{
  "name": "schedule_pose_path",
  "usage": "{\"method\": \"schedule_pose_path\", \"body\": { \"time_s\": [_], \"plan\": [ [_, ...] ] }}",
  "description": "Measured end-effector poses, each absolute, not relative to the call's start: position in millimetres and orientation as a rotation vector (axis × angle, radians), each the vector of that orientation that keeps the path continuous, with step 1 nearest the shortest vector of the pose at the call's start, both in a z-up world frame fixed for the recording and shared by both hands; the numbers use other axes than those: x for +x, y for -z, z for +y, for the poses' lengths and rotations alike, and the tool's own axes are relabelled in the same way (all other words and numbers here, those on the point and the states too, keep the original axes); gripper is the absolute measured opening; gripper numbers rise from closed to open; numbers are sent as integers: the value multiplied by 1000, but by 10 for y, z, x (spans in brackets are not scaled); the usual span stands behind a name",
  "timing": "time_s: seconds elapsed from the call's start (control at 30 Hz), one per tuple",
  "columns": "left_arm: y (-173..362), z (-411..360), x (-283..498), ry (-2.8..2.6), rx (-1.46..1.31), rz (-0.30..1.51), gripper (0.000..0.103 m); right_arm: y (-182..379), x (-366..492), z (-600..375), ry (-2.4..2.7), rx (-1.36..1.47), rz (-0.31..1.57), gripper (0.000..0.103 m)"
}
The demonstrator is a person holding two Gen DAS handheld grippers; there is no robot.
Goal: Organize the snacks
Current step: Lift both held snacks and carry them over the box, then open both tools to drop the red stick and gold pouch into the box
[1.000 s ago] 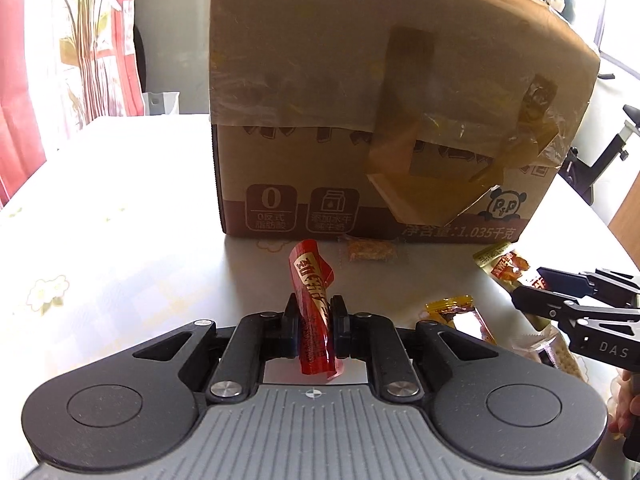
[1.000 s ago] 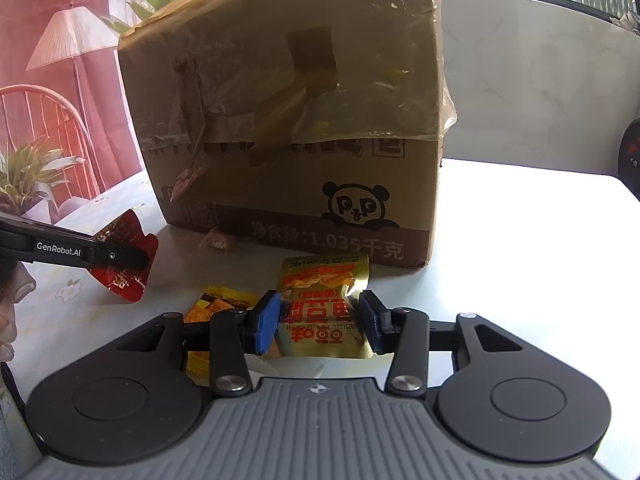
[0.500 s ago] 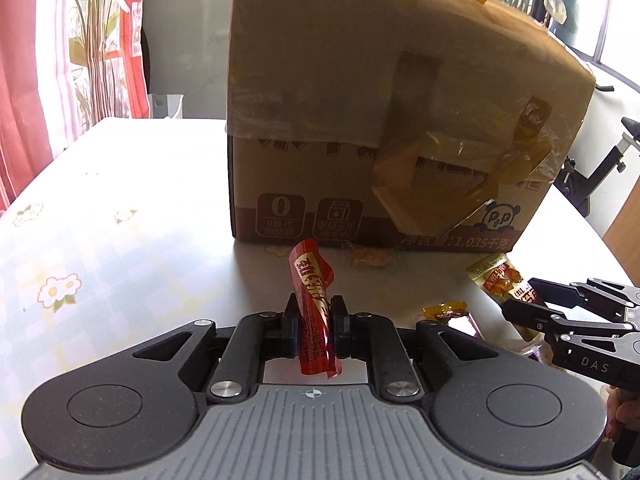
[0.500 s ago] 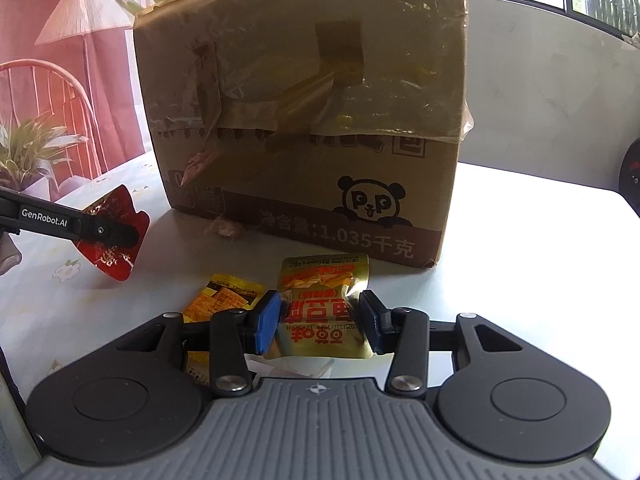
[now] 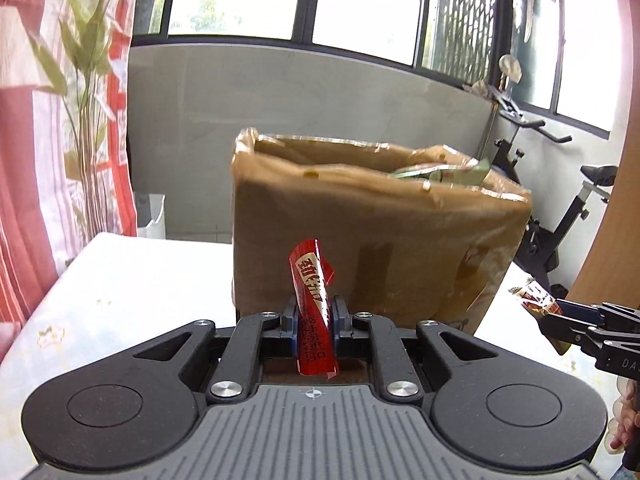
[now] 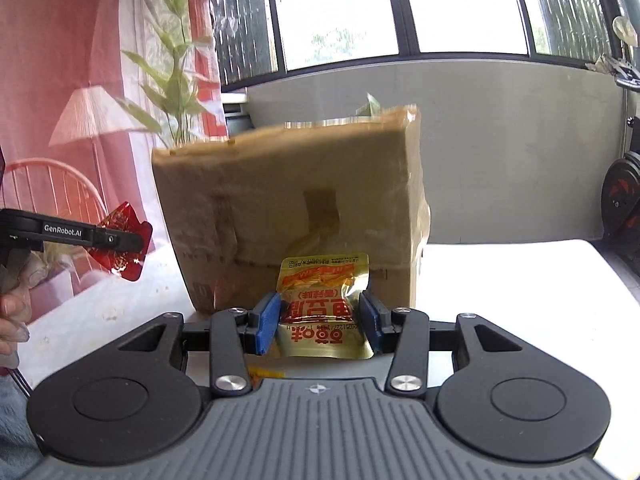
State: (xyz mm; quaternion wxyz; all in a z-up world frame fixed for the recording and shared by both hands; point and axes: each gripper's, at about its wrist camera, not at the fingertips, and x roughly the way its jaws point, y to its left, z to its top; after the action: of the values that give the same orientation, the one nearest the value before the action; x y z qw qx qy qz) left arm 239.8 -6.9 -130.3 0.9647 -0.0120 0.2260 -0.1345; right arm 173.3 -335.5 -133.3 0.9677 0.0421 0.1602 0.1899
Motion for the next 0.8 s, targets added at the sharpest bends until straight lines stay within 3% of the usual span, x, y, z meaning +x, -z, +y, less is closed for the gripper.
{"method": "schedule_pose_path", "body": {
  "time_s": [0.33,0.6,0.67,0.73,0.8],
  "plan": [
    [587,-307,2912,329,20,324,16,402,2269,-3169,-469,93,163,46],
    [543,-522,3649,290,2,395,19,435,3137,-2612,-414,-18,262,50],
    [548,-518,3757,283,-8,431,27,483,3169,-2583,-372,-19,278,53],
    [546,-479,3783,262,8,431,58,497,3147,-2593,-367,-15,288,56],
    [577,-394,3726,260,10,408,62,502,3081,-2631,-369,-4,284,63]
  ]
}}
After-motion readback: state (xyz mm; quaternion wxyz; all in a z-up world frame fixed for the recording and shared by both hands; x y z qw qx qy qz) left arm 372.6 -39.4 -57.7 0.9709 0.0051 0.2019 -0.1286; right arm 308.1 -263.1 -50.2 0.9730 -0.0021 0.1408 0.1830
